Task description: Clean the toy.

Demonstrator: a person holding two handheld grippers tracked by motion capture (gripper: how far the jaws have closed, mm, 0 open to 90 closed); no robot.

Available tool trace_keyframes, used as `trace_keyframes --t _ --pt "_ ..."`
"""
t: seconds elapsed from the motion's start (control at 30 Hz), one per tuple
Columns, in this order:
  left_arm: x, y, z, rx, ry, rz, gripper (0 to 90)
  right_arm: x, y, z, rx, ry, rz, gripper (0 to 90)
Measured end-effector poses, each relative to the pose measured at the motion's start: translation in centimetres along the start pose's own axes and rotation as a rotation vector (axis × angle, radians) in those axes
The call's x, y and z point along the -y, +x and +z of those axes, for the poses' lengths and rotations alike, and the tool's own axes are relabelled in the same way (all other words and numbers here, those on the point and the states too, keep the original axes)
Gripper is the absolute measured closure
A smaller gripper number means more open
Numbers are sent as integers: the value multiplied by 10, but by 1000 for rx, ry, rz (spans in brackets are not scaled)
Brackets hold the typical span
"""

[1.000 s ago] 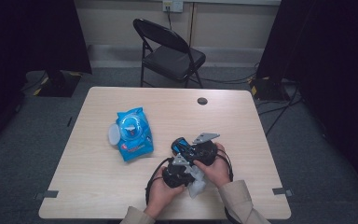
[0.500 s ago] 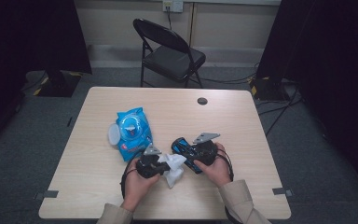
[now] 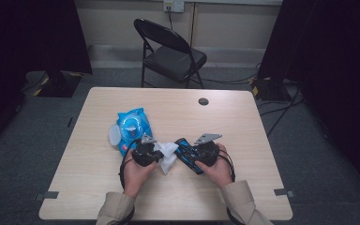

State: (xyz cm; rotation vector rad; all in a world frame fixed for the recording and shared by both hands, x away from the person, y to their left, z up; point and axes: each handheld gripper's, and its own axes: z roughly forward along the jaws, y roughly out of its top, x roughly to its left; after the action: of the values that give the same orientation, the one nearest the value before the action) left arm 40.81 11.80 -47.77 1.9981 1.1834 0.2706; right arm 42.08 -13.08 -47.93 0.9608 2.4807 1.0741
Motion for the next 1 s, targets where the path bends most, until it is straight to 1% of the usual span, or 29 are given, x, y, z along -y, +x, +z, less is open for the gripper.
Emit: trace_keyframes --t 0.03,0.1,0.2,0.27,0.3,0.33,0.4,0.43,0.5,0.57,0.67,0.73,0.8,0.83,0.87,1.0 --pt "-1 0 4 8 2 -11 854 0 0 0 0 0 -1 478" --pt "-2 -3 11 1 25 4 853 0 0 0 0 -2 0 478" --pt "-3 -6 23 -9 52 15 852 0 0 0 -2 -1 -1 478" --pt "-2 -8 29 -9 50 17 850 0 0 0 -1 -1 -2 478" --pt "-2 -9 30 -7 48 11 850 0 0 0 -1 -2 -1 478" --pt "-3 -10 31 -4 49 14 850 1 0 0 -2 -5 -1 478" --pt "-4 -12 32 0 55 28 850 1 -1 0 -4 -5 -1 478" --pt "-4 -14 32 -2 55 26 850 0 0 0 -3 -5 -1 478" --pt "-3 -17 33 8 58 37 851 0 -1 0 -4 -3 -1 478" --pt "-3 -21 33 3 59 48 852 0 0 0 -2 -2 -1 478" --pt "-1 -24 32 23 64 46 854 0 0 0 -3 -1 -1 478" --pt "1 -28 33 52 65 39 854 0 0 0 -2 -1 -1 478" --pt "2 -33 32 57 65 56 853 0 0 0 -1 -2 -1 478" --pt "3 -35 33 60 60 50 854 0 0 0 -1 -2 -1 478" --pt "3 -36 33 63 65 54 854 0 0 0 -1 -1 -1 478" --pt "4 -44 34 94 77 67 854 1 0 0 1 -5 -2 478"
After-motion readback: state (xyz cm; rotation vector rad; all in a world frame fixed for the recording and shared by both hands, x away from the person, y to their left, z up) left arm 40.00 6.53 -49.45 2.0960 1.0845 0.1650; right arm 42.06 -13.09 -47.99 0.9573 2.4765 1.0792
